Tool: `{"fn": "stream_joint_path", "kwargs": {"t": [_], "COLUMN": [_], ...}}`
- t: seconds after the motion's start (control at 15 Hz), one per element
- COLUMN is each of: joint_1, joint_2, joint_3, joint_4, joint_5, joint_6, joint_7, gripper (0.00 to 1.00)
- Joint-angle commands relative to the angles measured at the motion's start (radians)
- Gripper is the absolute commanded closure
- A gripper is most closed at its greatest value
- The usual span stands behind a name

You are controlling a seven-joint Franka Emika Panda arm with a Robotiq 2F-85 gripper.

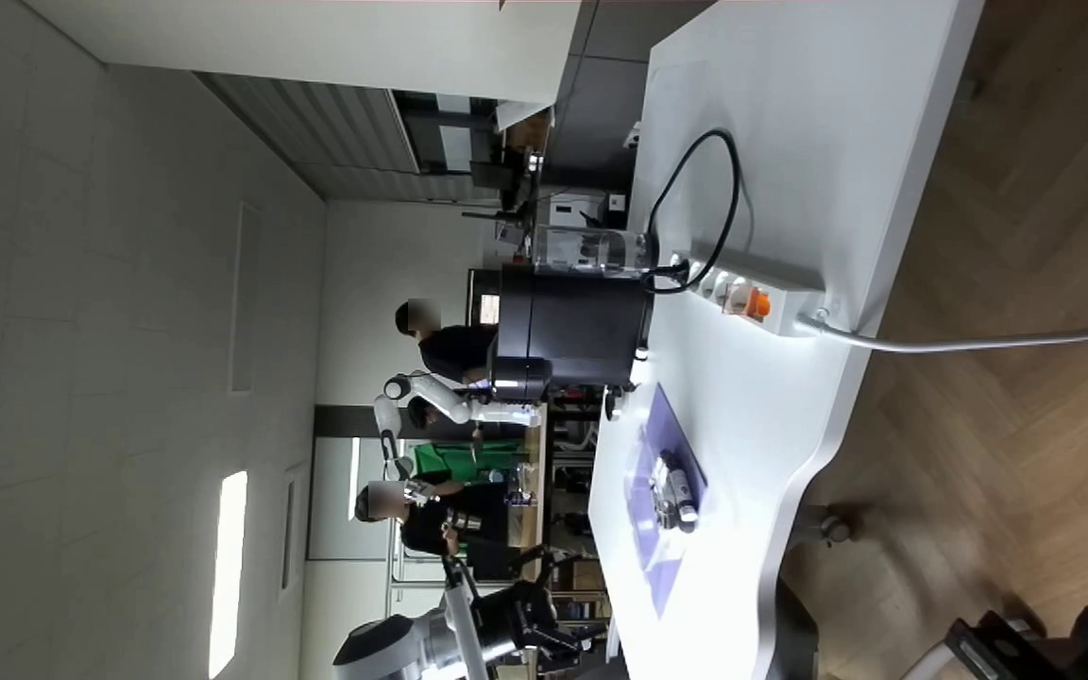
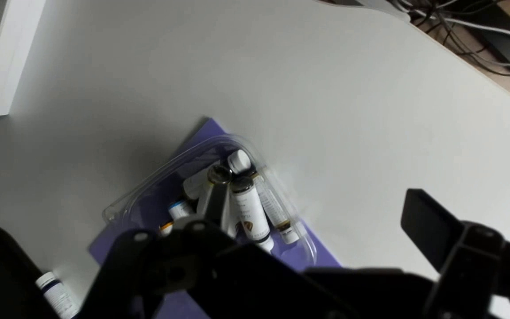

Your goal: Close the clear container

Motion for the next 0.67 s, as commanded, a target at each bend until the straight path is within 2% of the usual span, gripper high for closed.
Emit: {"fn": "stream_joint_path", "kwargs": {"t": [0.0,0.6], "joint_1": [0.047,0.055], "joint_2": [0.023,0.045], "joint_3": [-0.045,-0.048], "joint_4": [0.024,0.049], "joint_5": [0.013,0.025], "joint_6": [-0.012,-0.028], "joint_7": [-0.008,-0.009], "gripper": [0.00,0.00]}}
